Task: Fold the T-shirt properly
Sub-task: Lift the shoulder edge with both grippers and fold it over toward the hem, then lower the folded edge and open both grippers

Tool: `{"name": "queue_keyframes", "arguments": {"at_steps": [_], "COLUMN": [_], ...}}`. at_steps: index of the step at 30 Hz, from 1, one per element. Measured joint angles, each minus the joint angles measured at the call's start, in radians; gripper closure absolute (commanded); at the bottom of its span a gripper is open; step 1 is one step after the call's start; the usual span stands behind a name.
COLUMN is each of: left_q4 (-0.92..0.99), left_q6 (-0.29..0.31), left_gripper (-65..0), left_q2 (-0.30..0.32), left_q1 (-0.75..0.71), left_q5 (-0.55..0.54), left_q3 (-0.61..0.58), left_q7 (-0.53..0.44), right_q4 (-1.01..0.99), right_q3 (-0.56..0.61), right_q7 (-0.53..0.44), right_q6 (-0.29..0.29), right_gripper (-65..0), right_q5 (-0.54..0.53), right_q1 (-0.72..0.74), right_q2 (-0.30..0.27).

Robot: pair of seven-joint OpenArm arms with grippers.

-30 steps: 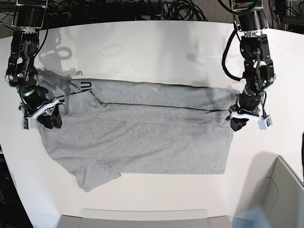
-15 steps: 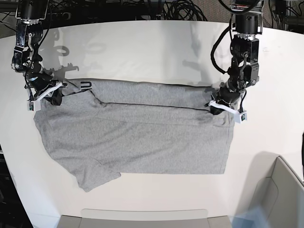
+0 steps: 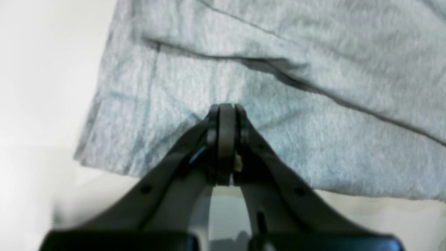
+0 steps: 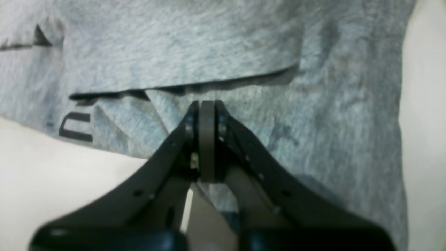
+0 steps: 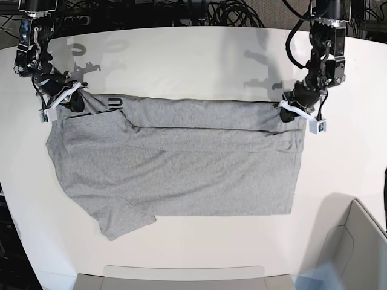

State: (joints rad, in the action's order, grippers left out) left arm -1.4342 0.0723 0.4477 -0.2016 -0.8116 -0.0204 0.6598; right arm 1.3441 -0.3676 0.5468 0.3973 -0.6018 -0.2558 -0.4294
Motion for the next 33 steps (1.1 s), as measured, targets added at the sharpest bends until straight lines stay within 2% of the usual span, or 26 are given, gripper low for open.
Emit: {"name": "queue_keyframes", "arguments": {"at_steps": [5,9,13,15,16,22,26,33], "left_q4": [-0.024,-0.040,-0.054,-0.052,-0.053,-0.063,-0.090,-0.138], "left_q6": [0.015,0.051,0.270,0.309,0.316,0.337,0.331,0.321], "left_gripper": [0.0,0.0,0.0,0.0,0.0,0.0,0.0,0.0], "left_q2": [0.033,0.062,0.050,0.048,0.049,0.053,0.056,0.048], "left_q1": [-0.079,-0.150,-0.291,-0.327,-0.338,-0.429,-0.482,-0.521], "left_q5": [-0.012,-0.029,-0.048,-0.039,-0.035,-0.058,-0.052,-0.030], "left_q3": [0.001,0.018,0.194,0.241,0.249,0.265,0.266,0.290], "left_q7": [-0.018,-0.036,-0.010,-0.005,-0.005,-0.042,-0.060,-0.035], "right_q4": [0.009,0.019,0.064,0.093,0.101,0.200,0.261,0.270], "right_q3": [-0.001,0.000,-0.024,-0.037,-0.043,-0.058,-0.058,-0.058], "right_q7": [-0.009,-0.019,-0.013,0.002,0.003,0.015,0.032,0.066], "right_q6": [0.019,0.030,0.049,0.119,0.133,0.135,0.134,0.135], "right_gripper": [0.0,0.0,0.0,0.0,0.0,0.0,0.0,0.0], "right_q5": [-0.017,-0.029,-0.021,-0.022,-0.024,-0.005,0.004,0.023], "right_q1": [-0.042,-0.091,-0.154,-0.193,-0.209,-0.323,-0.375,-0.333], "right_q2": [-0.014,-0.052,-0.063,-0.061,-0.060,-0.057,-0.035,-0.018]}}
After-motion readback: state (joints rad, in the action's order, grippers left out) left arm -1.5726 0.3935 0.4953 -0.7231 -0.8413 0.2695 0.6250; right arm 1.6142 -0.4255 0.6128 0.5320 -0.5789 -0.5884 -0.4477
